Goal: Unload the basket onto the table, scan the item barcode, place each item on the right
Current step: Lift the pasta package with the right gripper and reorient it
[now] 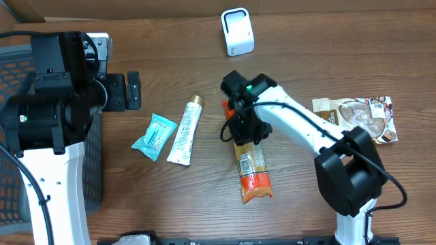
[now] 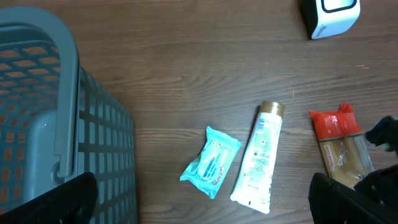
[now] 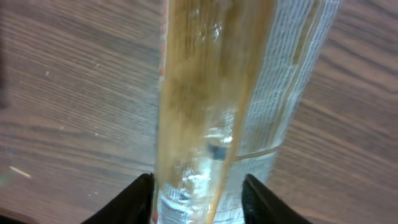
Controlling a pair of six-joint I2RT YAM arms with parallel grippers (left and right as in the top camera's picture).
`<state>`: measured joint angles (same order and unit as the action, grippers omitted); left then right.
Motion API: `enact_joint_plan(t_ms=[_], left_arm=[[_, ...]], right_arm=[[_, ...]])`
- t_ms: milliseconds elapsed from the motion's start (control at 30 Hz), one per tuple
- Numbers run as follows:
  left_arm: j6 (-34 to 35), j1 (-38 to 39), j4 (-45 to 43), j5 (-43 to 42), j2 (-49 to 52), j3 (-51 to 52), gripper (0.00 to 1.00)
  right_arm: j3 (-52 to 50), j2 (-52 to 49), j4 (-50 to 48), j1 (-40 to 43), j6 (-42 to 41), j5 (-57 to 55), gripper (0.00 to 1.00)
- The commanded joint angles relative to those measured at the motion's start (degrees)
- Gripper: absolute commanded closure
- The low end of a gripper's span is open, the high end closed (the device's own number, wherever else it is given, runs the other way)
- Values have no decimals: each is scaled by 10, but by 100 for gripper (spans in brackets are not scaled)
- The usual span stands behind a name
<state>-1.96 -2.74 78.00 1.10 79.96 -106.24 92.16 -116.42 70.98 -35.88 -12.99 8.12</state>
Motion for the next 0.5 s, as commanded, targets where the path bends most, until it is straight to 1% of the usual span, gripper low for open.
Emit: enact_joint_plan(t_ms=[0, 67, 133, 300, 367, 467], left_arm=[[-10, -2, -2, 4, 4, -4, 0], [-10, -2, -2, 4, 4, -4, 0], [-10, -2, -2, 4, 4, -4, 0], [-10, -2, -2, 4, 4, -4, 0], [-10, -2, -2, 4, 4, -4, 0], [-10, -2, -2, 4, 4, -4, 0]], right_arm=[[9, 0, -7, 33, 29, 15, 45], [7, 0, -17, 59, 62, 47, 37], [-6, 0, -38, 88, 99, 103, 31], [-72, -1, -92, 142, 181, 245, 28], [-102, -1, -104, 155, 200, 272, 25], [-145, -2, -122, 168, 210, 283, 23]])
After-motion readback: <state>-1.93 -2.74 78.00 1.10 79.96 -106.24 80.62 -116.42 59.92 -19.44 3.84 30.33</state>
